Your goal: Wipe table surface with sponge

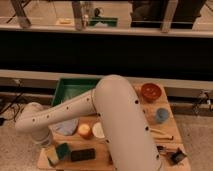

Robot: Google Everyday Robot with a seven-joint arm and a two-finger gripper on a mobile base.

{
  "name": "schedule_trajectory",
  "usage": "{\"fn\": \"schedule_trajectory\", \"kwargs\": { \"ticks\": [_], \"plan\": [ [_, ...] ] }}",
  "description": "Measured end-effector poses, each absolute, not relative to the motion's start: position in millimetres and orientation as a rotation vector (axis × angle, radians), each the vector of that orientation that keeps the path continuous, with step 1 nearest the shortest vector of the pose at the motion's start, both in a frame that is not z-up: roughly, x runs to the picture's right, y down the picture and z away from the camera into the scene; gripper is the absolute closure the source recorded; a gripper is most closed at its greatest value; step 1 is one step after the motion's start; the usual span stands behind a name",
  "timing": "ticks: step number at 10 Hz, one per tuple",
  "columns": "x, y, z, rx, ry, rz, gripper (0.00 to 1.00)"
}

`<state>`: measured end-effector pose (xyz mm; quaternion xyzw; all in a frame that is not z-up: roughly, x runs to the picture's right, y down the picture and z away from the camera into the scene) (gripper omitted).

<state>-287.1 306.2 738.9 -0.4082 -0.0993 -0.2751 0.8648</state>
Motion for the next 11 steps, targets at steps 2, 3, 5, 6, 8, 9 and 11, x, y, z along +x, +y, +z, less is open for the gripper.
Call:
{"fn": "schedule_trajectory", "kwargs": {
  "ticks": [2, 3, 5, 6, 8, 9, 11],
  "plan": [
    [-287.1, 306.0, 738.9, -0.855, -0.208, -0.576, 0.2],
    [-287.1, 306.1, 738.9, -0.855, -0.208, -0.577, 0.2],
    [-287.1, 306.0, 738.8, -0.855, -0.208, -0.577, 0.2],
    [-287.0, 306.1, 738.9, -0.857, -0.205, -0.578, 0.2],
    [-287.1, 312.0, 745.3, -0.883, -0.174, -0.585, 0.2],
    [-286.5, 312.6, 746.8, -0.885, -0.168, -0.579, 0.2],
    [-287.0, 300.9, 738.5, -0.863, -0.156, -0.56, 0.2]
  ]
}}
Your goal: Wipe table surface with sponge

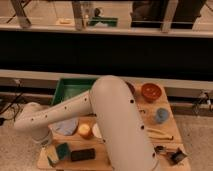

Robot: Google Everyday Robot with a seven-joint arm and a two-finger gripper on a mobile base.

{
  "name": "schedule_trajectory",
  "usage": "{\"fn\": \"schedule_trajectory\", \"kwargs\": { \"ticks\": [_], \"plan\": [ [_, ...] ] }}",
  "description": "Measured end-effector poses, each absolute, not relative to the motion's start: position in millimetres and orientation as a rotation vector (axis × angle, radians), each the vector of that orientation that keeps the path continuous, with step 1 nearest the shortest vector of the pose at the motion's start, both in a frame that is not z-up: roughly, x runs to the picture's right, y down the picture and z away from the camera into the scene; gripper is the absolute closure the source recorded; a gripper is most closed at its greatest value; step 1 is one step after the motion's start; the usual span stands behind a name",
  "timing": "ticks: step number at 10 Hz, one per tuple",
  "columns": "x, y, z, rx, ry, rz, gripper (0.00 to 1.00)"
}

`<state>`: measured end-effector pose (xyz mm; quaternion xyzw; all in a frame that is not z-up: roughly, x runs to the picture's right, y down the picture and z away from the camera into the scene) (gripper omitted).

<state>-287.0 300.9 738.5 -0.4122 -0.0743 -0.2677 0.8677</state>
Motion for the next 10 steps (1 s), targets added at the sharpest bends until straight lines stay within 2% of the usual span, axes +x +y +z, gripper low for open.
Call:
{"fn": "schedule_trajectory", "kwargs": {
  "ticks": [5, 10],
  "plan": [
    [-296.2, 264.9, 699.8, -0.784, -0.156, -0.551, 0.2],
    [-310.2, 220.6, 636.1, -0.645, -0.222, -0.554, 0.2]
  ]
}}
